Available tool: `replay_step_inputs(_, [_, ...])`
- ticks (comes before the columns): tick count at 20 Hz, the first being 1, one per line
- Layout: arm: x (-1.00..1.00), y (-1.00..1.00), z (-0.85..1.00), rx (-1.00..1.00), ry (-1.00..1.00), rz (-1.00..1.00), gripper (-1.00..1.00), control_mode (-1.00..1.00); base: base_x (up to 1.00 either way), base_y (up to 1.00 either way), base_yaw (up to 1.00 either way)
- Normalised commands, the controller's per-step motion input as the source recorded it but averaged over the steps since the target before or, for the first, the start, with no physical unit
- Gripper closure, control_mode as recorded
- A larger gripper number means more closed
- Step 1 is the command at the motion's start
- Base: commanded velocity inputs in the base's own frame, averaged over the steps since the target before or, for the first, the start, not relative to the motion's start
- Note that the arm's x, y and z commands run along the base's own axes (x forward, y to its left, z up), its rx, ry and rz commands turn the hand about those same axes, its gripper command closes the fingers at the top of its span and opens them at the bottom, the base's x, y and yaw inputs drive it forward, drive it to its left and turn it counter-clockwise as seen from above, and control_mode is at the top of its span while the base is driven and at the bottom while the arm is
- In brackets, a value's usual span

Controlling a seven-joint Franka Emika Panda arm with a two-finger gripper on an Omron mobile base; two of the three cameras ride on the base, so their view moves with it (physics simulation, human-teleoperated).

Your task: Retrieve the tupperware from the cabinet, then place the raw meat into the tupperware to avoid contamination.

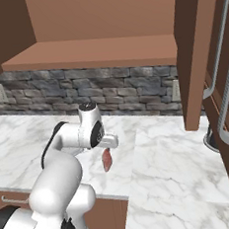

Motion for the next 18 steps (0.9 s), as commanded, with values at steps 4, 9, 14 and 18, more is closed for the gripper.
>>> replay_step_inputs(4, [0.03, -0.06, -0.24, 0.0, 0.01, 0.07, -1.0, -1.0, 0.0, 0.0, 0.0])
replay_step_inputs(9, [0.1, -0.21, -0.35, 0.0, -0.01, 0.08, -1.0, -1.0, 0.0, 0.0, 0.0])
replay_step_inputs(14, [0.04, -0.15, -0.27, 0.0, -0.02, 0.05, -1.0, -1.0, 0.0, 0.0, 0.0])
replay_step_inputs(18, [0.02, 0.0, -0.3, -0.01, 0.0, 0.01, -1.0, -1.0, 0.0, 0.0, 0.0])
